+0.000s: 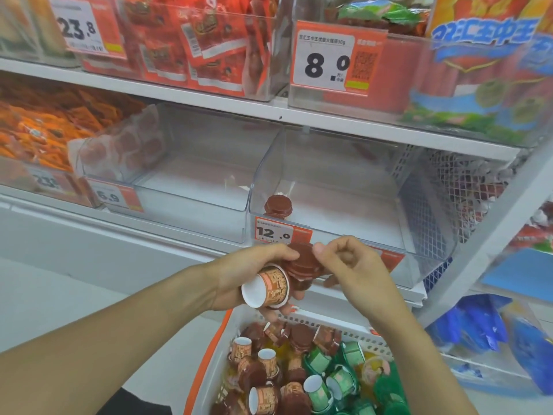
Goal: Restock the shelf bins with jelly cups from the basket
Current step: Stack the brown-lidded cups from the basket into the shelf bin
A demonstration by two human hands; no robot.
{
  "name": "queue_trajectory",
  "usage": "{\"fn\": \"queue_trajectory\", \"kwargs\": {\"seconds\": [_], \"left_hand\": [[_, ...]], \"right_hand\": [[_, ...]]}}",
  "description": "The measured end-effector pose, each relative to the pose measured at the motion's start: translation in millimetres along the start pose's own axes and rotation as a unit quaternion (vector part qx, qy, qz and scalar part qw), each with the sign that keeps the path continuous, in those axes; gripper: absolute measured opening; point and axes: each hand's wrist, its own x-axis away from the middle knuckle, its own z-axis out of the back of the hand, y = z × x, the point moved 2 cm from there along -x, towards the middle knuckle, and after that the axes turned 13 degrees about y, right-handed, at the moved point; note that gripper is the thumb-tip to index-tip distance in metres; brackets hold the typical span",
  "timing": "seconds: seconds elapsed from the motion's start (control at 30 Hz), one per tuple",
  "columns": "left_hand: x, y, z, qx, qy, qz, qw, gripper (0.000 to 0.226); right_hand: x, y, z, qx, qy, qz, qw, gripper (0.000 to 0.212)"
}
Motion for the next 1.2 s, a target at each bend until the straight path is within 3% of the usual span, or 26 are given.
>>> {"fn": "queue_trajectory", "kwargs": {"seconds": [0.13,0.27,0.4,0.53,0.8,0.93,1.2], "left_hand": [[4,0,-1,-0.041,0.032,-0.006,0.999,0.042],[3,-1,0,-0.009,0.021,0.021,1.0,0.06],[5,3,5,0.095,0.021,0.034,0.995,0.053],[4,1,9,0.131,0.028,0.045,0.99,0.048],[-4,-1,16,0.136,0.074,0.045,0.987,0.032],[-9,-4,22,0.138,0.079,0.045,0.986,0.035],[-12,2,27,0.198,0.068,0.054,0.976,0.033]], "right_hand": [[-1,9,-2,-0.013,-0.057,-0.09,0.994,0.029],[-1,10,-1,-0.108,-0.085,-0.189,0.972,0.026],[-23,-17,7,-0.15,-0.054,-0.172,0.972,0.024],[-75,-55,6,-0.112,-0.026,-0.145,0.983,0.022],[-187,-20,-48,0.004,0.01,-0.267,0.964,0.02],[-212,-7,-70,0.057,0.032,-0.274,0.959,0.023],[-225,-8,-97,0.138,-0.006,-0.263,0.955,0.025]]}}
